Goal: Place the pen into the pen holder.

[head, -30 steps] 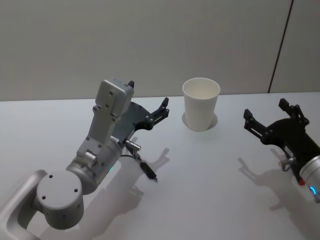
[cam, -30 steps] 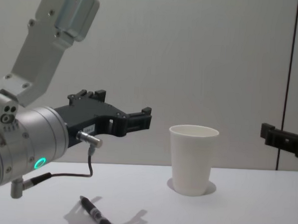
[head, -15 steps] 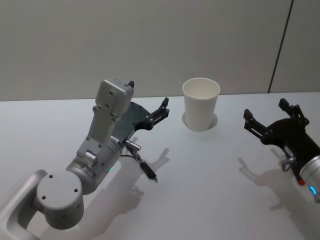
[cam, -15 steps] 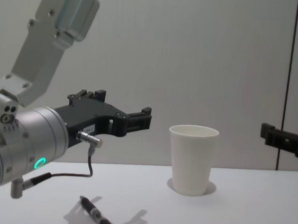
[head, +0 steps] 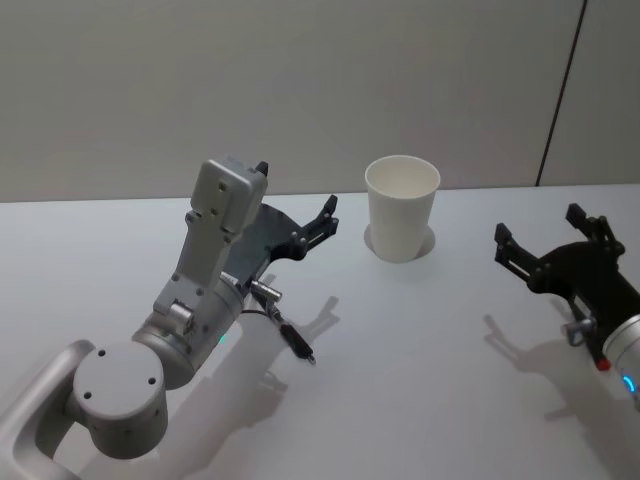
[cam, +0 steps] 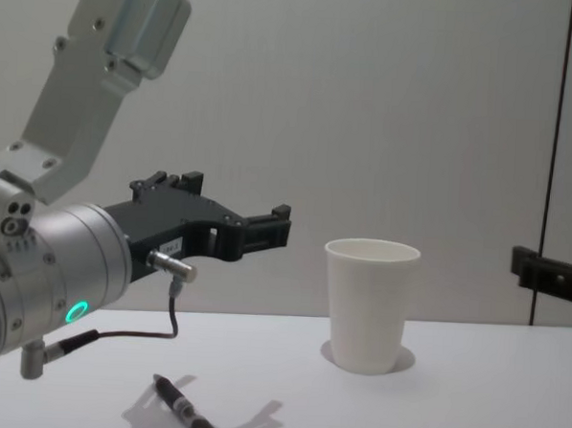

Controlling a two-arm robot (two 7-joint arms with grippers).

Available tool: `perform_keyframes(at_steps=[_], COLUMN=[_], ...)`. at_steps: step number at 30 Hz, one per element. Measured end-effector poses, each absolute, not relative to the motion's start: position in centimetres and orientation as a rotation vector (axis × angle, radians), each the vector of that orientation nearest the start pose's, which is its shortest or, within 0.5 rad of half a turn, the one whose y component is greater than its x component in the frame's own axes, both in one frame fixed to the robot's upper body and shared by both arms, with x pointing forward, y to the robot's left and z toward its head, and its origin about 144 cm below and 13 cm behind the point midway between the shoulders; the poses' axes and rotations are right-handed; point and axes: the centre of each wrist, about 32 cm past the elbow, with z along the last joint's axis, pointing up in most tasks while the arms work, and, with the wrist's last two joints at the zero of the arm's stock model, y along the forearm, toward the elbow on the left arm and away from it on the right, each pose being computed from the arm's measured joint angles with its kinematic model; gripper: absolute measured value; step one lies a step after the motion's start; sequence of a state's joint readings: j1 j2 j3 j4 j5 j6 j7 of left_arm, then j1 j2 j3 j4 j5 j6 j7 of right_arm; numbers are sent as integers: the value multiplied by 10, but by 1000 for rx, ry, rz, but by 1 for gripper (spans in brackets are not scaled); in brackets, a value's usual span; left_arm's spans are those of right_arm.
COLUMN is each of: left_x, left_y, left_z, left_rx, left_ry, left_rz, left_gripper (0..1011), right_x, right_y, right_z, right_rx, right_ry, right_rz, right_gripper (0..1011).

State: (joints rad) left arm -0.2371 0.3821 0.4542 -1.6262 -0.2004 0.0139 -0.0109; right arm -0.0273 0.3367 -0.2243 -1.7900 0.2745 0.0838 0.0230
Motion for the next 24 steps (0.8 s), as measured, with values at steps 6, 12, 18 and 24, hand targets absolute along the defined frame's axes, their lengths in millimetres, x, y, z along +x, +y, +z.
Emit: perform_keyframes(at_steps=[6,12,18,24], left_x=[492,492,492,492], left_y=[198,198,198,198], left_z=[1204,1204,1204,1204], left_rx=[61,61,61,61], left_ry=[-268,-268,-268,-268], left_rz=[1124,1124,1124,1124], left_gripper=[1001,1001,1001,1001], right_x=[437,439,450,462], right_y=[-236,-238,-246,-253], right_z=[1195,1198,1200,1201], right_rx=[-42,-80,-147,-195], right_ry=[-41,-26,0,20], right_rz=[-1334,-1389,-1425,-1416], right_gripper=[1002,1002,1002,1002])
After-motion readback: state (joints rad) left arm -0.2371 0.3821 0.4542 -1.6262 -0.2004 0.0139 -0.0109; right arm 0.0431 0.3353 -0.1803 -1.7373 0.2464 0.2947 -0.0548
